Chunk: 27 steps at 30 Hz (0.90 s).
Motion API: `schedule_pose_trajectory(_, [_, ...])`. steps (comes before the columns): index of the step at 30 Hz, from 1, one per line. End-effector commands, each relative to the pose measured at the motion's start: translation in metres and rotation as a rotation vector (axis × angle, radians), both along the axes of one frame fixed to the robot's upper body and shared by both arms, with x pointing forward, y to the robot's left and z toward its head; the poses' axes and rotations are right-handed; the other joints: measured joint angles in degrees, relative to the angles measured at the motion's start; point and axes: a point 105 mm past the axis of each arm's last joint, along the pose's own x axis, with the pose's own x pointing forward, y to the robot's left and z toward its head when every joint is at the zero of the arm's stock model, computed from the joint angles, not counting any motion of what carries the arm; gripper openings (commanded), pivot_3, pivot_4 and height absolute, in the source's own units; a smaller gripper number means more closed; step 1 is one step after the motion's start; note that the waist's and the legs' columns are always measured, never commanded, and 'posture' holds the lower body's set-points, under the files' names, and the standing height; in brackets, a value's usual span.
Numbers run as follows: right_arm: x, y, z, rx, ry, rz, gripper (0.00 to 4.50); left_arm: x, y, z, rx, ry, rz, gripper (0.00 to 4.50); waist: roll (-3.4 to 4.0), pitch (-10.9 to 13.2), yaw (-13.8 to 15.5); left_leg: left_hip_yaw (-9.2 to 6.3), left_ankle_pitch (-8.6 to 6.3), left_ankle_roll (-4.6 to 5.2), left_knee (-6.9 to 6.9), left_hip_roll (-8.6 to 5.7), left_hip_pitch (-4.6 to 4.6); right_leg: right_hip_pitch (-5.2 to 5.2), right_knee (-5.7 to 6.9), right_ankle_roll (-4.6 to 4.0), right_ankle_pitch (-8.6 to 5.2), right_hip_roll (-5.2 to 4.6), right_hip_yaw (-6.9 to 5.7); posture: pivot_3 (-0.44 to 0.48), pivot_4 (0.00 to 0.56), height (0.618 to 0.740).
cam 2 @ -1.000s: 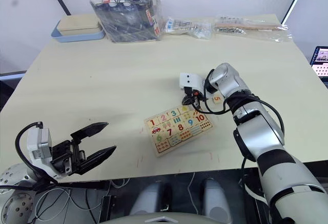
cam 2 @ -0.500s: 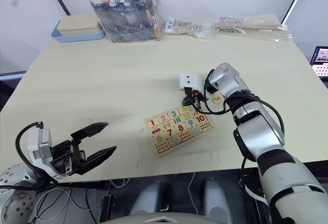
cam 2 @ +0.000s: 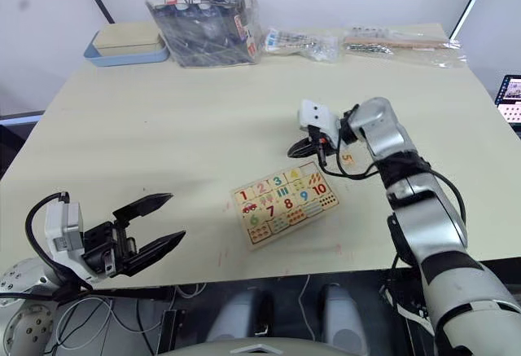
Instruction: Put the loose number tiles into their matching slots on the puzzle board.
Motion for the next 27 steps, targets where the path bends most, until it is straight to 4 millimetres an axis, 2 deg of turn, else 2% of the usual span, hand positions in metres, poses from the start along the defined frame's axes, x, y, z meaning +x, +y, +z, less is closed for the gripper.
schedule_pose_trajectory(1, [-0.01, -0.005, 0.032, 0.191, -0.073, -0.038, 0.05, 0.0, 0.002, 0.004, 0.013, -0.024, -0.001, 4.5, 0.01, 0.01, 0.02, 0.0, -0.01, 0.01, 0.0, 0.0, 0.0, 0.0, 0.0, 0.0, 0.0, 0.0, 0.0, 0.0, 0.15, 0.74])
schedule_pose_trajectory(3, [-0.017, -0.01, 0.038, 0.288, -0.109, -0.076, 0.05, 0.001, 0.003, 0.004, 0.015, -0.023, 0.001, 4.5, 0.01, 0.01, 0.0, 0.03, -0.07, 0.13, 0.0, 0.01, 0.01, -0.01, 0.02, 0.01, 0.01, 0.0, 0.01, 0.0, 0.15, 0.74])
schedule_pose_trajectory(9, [-0.042, -0.037, 0.03, 0.358, -0.054, -0.194, 0.05, 0.004, 0.005, 0.001, 0.021, -0.019, 0.006, 4.5, -0.01, -0.01, 0.41, 0.01, -0.13, 0.23, 0.02, 0.0, 0.04, 0.03, 0.01, -0.05, -0.03, -0.01, 0.0, 0.0, 0.15, 0.74])
schedule_pose_trajectory(16, [-0.07, -0.08, 0.014, 0.413, -0.017, -0.405, 0.05, 0.006, 0.011, -0.007, 0.019, -0.004, 0.025, 4.5, -0.02, -0.01, 1.53, 0.01, -0.15, 0.25, 0.02, 0.0, 0.04, 0.04, -0.01, -0.21, -0.13, 0.0, -0.02, 0.0, 0.15, 0.74])
schedule_pose_trajectory(17, [-0.073, -0.084, 0.012, 0.412, -0.015, -0.426, 0.57, 0.007, 0.011, -0.008, 0.019, -0.001, 0.026, 4.5, -0.03, -0.02, 1.51, 0.05, -0.15, 0.26, 0.03, 0.0, 0.02, 0.03, -0.03, -0.21, -0.13, 0.0, 0.01, 0.0, 0.15, 0.74])
schedule_pose_trajectory(19, [-0.08, -0.093, 0.005, 0.4, -0.015, -0.468, 1.27, 0.007, 0.013, -0.011, 0.017, 0.007, 0.03, 4.5, -0.04, -0.02, 1.51, 0.05, -0.15, 0.27, 0.04, 0.0, 0.04, 0.04, -0.03, -0.2, -0.13, 0.0, 0.02, 0.0, 0.15, 0.74])
schedule_pose_trajectory(22, [-0.089, -0.101, 0.001, 0.392, -0.018, -0.499, 2.91, 0.007, 0.016, -0.014, 0.016, 0.013, 0.033, 4.5, -0.05, -0.03, 1.5, 0.03, -0.15, 0.27, 0.04, 0.01, 0.06, 0.05, -0.02, -0.19, -0.14, 0.03, 0.02, 0.0, 0.15, 0.74])
schedule_pose_trajectory(25, [-0.097, -0.119, -0.005, 0.402, -0.012, -0.577, 4.46, 0.006, 0.019, -0.017, 0.02, 0.019, 0.038, 4.5, -0.05, -0.03, 1.51, 0.03, -0.15, 0.27, 0.04, 0.02, 0.07, 0.04, -0.02, -0.19, -0.14, 0.05, 0.03, 0.0, 0.15, 0.74])
schedule_pose_trajectory(27, [-0.106, -0.136, -0.012, 0.395, -0.002, -0.639, 4.46, 0.004, 0.022, -0.019, 0.022, 0.024, 0.041, 4.5, -0.1, -0.06, 1.83, 0.02, -0.15, 0.27, 0.04, 0.01, 0.05, 0.04, -0.02, -0.19, -0.14, 0.05, 0.03, 0.0, 0.15, 0.74])
